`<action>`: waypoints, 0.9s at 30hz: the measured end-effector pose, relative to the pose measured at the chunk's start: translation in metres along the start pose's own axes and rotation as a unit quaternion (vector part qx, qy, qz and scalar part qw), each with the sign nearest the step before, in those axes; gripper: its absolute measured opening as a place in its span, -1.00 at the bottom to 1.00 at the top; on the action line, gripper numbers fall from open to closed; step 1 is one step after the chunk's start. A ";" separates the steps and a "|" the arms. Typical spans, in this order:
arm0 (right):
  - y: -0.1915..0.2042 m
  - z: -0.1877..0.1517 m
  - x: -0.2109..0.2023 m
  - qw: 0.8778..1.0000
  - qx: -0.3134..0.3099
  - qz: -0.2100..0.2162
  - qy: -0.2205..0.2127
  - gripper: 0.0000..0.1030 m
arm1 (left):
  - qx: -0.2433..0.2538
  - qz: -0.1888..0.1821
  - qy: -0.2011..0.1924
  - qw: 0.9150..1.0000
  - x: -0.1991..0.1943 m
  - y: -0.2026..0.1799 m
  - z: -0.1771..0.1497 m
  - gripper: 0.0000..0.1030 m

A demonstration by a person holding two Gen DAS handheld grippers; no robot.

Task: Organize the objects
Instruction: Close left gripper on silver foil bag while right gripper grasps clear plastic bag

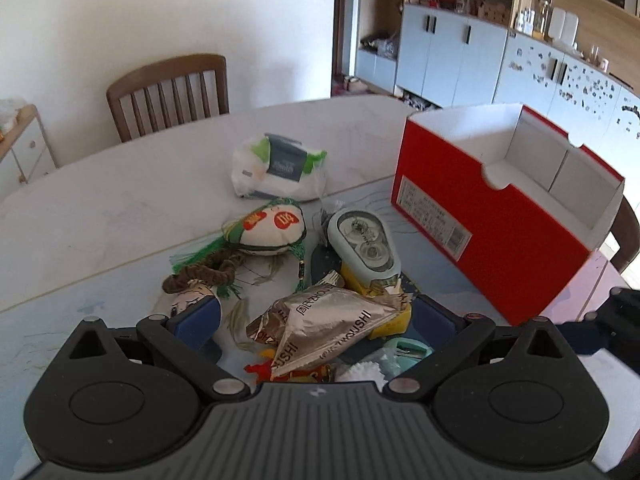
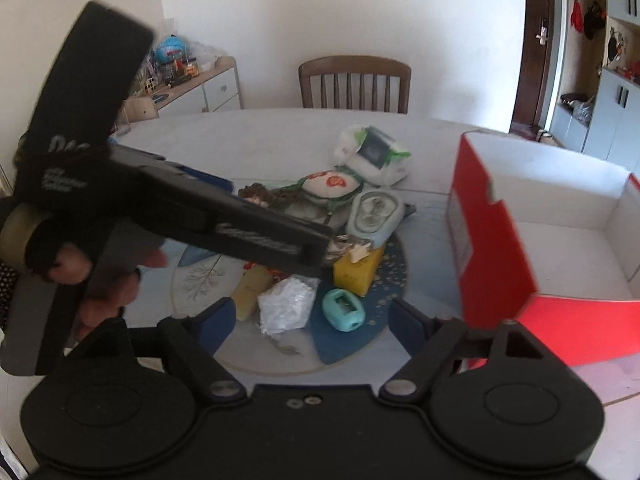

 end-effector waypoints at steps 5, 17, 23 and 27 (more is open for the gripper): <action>0.010 0.001 0.018 1.000 -0.006 -0.004 0.017 0.47 | -0.023 -0.003 0.018 1.000 0.020 0.014 0.001 0.90; 0.020 0.011 0.049 0.999 0.007 0.010 0.043 0.22 | -0.027 -0.037 0.042 0.998 0.037 0.024 0.000 0.57; 0.020 0.012 0.057 0.998 0.013 0.016 0.057 0.05 | -0.044 -0.060 0.043 0.996 0.038 0.033 0.002 0.31; 0.024 0.011 0.061 0.998 0.009 0.016 0.064 -0.07 | -0.043 -0.063 0.041 0.996 0.038 0.034 0.002 0.19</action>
Point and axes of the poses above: each gripper's, at about its wrist camera, not at the fingertips, and x roughly the way its jaws point, y to its left, z to its top, the point moved 2 cm from there along x, roughly the way its jaws point, and after that the axes turned 7 degrees about -z, right-handed, at the moved point
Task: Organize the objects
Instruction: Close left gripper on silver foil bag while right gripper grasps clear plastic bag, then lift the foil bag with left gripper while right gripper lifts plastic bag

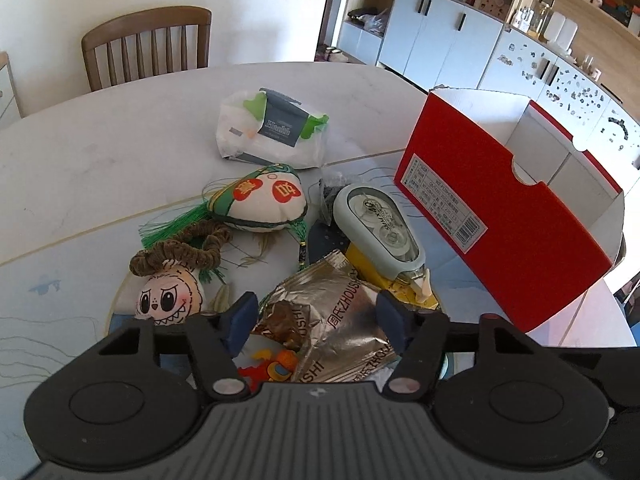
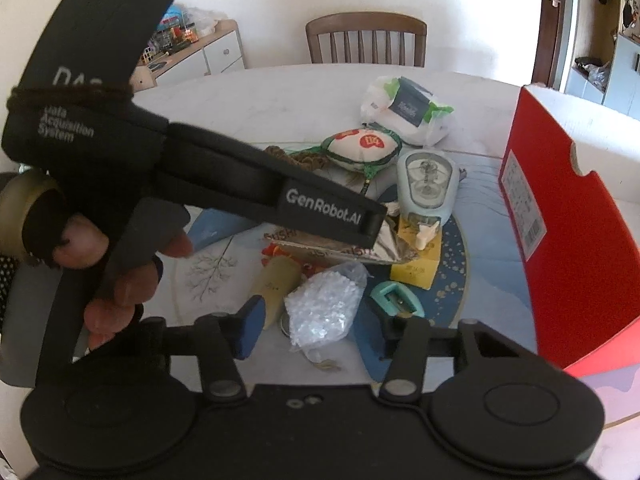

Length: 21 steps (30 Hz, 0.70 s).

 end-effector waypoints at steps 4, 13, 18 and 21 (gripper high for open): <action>0.001 0.000 0.002 1.000 0.004 -0.002 0.005 -0.23 | -0.002 -0.001 -0.003 1.000 -0.001 0.003 0.001 -0.01; 0.000 -0.002 -0.002 1.000 0.012 -0.015 0.007 -0.54 | -0.002 -0.001 -0.016 1.000 -0.006 0.010 0.004 -0.55; -0.002 -0.003 -0.011 1.000 0.022 -0.015 0.007 -0.56 | 0.015 -0.003 -0.019 1.000 -0.013 0.011 0.006 -0.60; -0.003 -0.006 -0.019 1.000 0.029 -0.012 0.005 -0.56 | 0.032 -0.024 -0.016 0.999 -0.015 0.010 0.005 -0.59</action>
Point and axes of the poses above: each gripper's, at about its wrist camera, not at the fingertips, and x roughly the way its jaws point, y to its left, z to its top, the point moved 2 cm from there along x, roughly the way its jaws point, and after that the axes turned 7 degrees about -z, right-handed, at the moved point
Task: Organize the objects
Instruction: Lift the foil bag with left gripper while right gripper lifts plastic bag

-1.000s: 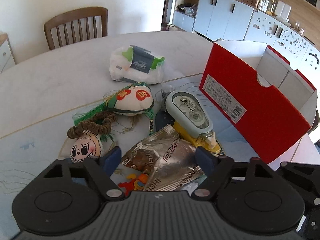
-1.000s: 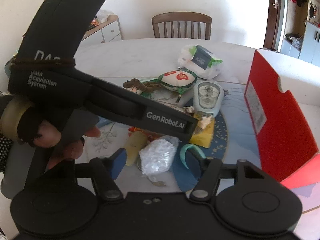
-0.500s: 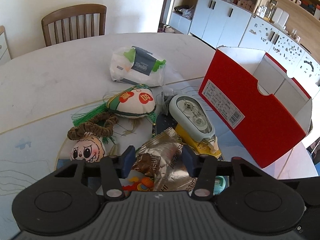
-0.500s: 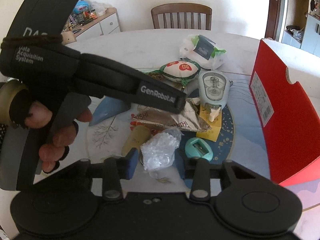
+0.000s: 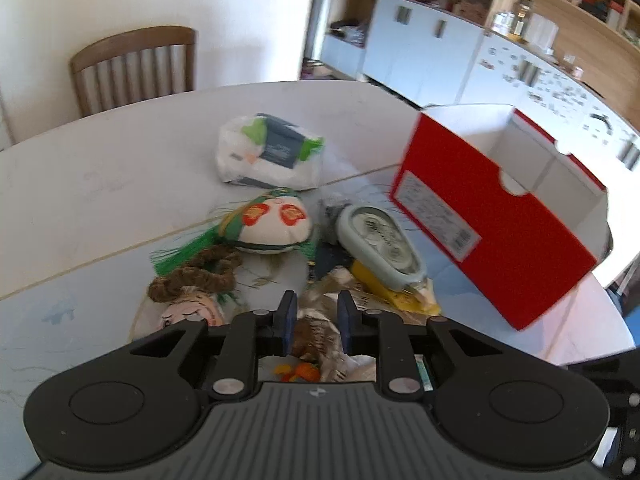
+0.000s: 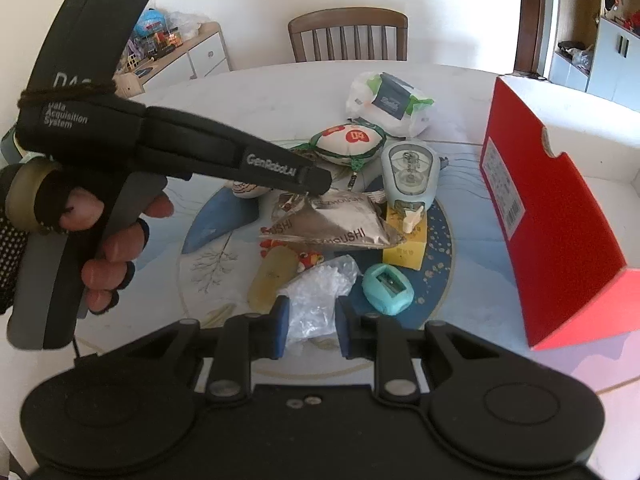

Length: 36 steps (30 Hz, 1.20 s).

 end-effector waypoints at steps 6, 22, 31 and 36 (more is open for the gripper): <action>-0.011 -0.007 -0.015 1.000 0.025 0.002 -0.001 -0.56 | 0.002 -0.014 0.000 1.000 -0.001 -0.003 -0.001 0.24; -0.043 -0.018 -0.044 0.997 0.076 -0.022 -0.009 -0.56 | 0.084 -0.046 0.050 0.994 0.032 -0.014 -0.006 0.66; -0.047 -0.022 -0.048 0.995 0.090 -0.033 -0.009 -0.55 | 0.075 -0.051 0.054 0.994 0.037 -0.013 -0.007 0.65; -0.049 -0.022 -0.050 0.995 0.094 -0.037 -0.011 -0.56 | 0.083 -0.042 0.046 0.995 0.034 -0.016 -0.010 0.42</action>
Point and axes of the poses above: each gripper's, at about its wrist camera, not at the fingertips, and x roughly the way its jaws point, y to its left, z to its top, the point moved 2 cm from there along x, roughly the way its jaws point, and after that the axes turned 7 degrees about -z, right-handed, at the moved point
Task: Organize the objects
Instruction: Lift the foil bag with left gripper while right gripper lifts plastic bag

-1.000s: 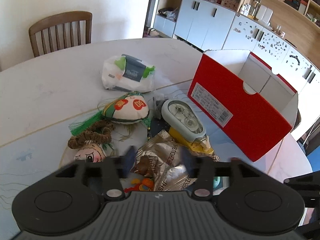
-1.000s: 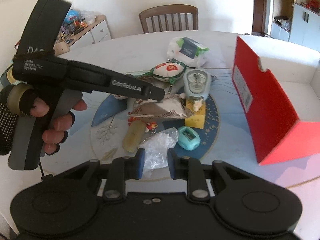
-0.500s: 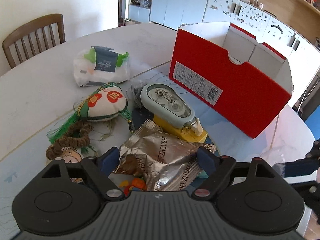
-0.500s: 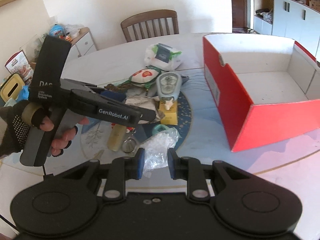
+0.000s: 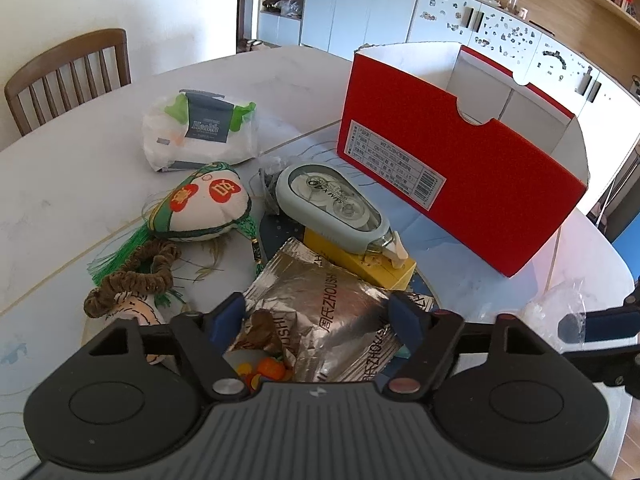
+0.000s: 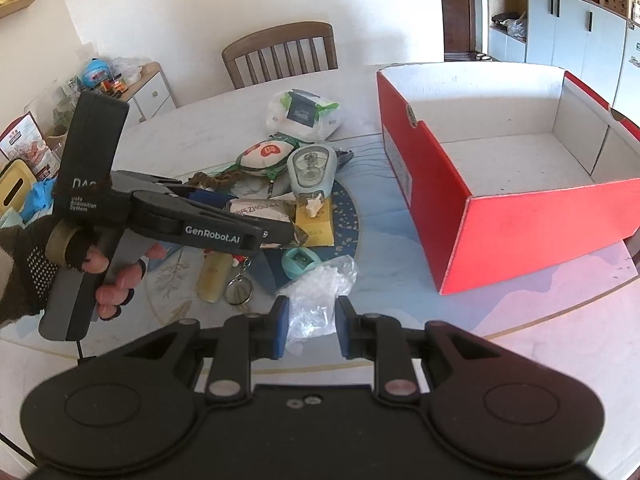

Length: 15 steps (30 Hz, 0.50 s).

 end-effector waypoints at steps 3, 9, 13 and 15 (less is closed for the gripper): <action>-0.001 0.000 -0.001 1.000 0.001 0.000 -0.003 -0.55 | 0.001 0.004 -0.008 1.000 -0.004 0.000 -0.002 0.20; -0.005 0.003 -0.004 1.000 0.001 0.010 -0.009 -0.55 | 0.009 0.015 -0.017 1.000 -0.010 -0.005 -0.002 -0.05; -0.010 0.006 -0.007 1.000 -0.007 0.023 -0.011 -0.55 | -0.002 0.028 -0.007 1.000 -0.013 -0.009 0.002 -0.03; -0.015 0.009 -0.007 0.999 -0.012 0.032 -0.013 -0.55 | -0.020 0.035 -0.008 0.999 -0.017 -0.011 0.005 0.00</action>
Point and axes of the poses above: each gripper's, at about its wrist camera, not at the fingertips, and x roughly the way its jaws point, y to its left, z to its top, the point moved 2 cm from there along x, roughly the way its jaws point, and after that the axes turned 7 degrees about -z, right-handed, at the moved point
